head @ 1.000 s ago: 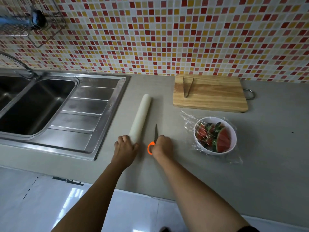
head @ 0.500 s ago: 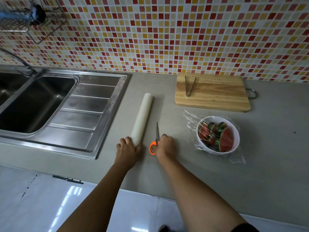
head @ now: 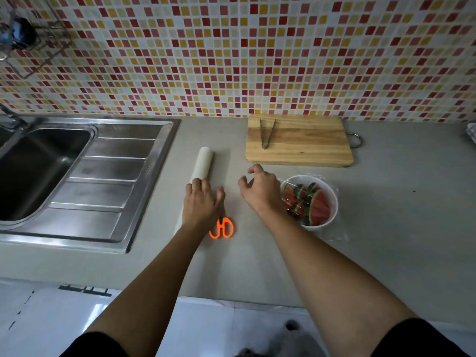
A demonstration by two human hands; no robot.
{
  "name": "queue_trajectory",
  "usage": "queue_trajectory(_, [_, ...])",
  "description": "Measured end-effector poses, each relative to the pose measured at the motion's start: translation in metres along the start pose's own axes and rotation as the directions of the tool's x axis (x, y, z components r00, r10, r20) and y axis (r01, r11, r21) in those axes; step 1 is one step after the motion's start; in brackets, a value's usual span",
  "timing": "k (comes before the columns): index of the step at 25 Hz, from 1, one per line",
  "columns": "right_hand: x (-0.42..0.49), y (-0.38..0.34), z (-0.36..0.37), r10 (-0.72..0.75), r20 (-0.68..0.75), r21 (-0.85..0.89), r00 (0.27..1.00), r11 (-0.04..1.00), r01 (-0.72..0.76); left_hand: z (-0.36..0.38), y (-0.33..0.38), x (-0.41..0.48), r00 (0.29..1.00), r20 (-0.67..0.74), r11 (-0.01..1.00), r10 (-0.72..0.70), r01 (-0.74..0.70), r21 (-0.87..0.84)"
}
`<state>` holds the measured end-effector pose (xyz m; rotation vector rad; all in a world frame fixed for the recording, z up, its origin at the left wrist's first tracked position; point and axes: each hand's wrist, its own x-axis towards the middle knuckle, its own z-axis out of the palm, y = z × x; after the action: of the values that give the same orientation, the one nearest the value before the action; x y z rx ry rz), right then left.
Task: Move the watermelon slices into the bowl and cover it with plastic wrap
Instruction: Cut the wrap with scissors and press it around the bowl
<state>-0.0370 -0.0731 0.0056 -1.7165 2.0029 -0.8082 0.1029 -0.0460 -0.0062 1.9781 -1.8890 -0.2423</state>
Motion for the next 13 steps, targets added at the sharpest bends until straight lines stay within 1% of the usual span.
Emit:
queue_trajectory(1, [0.008,0.011,-0.013,-0.005,-0.034,-0.010,0.999,1.000,0.005,0.006,0.013,0.006,1.000,0.017,0.999,0.002,-0.001,-0.036])
queue_trajectory(3, [0.024,0.035,-0.038,0.002,-0.083,-0.007,0.997,1.000,-0.002,0.016,0.035,0.015,0.997,0.066,0.994,-0.043,0.049,-0.103])
queue_trajectory(4, [0.033,0.050,-0.051,0.011,-0.099,-0.007,0.995,1.000,-0.012,0.018,0.047,0.019,0.997,0.066,0.989,-0.043,0.051,-0.136])
queue_trajectory(5, [0.042,0.066,-0.063,0.020,-0.107,-0.015,0.994,1.000,-0.021,0.020,0.058,0.022,0.998,0.057,0.987,-0.012,0.021,-0.160])
queue_trajectory(6, [0.051,0.082,-0.075,0.031,-0.108,-0.026,0.994,0.999,-0.034,0.024,0.068,0.023,0.991,0.131,0.980,0.012,0.014,-0.199])
queue_trajectory(7, [0.060,0.097,-0.085,0.047,-0.101,-0.034,0.994,0.998,-0.051,0.033,0.073,0.025,0.984,0.169,0.983,0.049,-0.018,-0.185])
queue_trajectory(8, [0.069,0.112,-0.094,0.068,-0.078,-0.047,0.995,0.996,-0.072,0.037,0.081,0.029,0.977,0.212,0.971,0.031,0.020,-0.236])
queue_trajectory(9, [0.076,0.126,-0.101,0.094,-0.033,-0.069,0.995,0.993,-0.096,0.042,0.087,0.031,0.965,0.248,0.942,-0.080,0.155,-0.299])
queue_trajectory(10, [0.082,0.138,-0.106,0.133,0.029,-0.098,0.991,0.987,-0.130,0.048,0.088,0.035,0.947,0.248,0.904,-0.204,0.280,-0.324])
queue_trajectory(11, [0.087,0.149,-0.110,0.191,0.100,-0.127,0.976,0.976,-0.178,0.057,0.086,0.038,0.897,0.345,0.877,-0.279,0.384,-0.289])
queue_trajectory(12, [0.093,0.159,-0.112,0.263,0.180,-0.156,0.948,0.959,-0.236,0.064,0.088,0.039,0.845,0.426,0.817,-0.323,0.476,-0.326])
queue_trajectory(13, [0.097,0.167,-0.114,0.333,0.275,-0.178,0.902,0.940,-0.292,0.068,0.091,0.041,0.814,0.467,0.767,-0.345,0.532,-0.360])
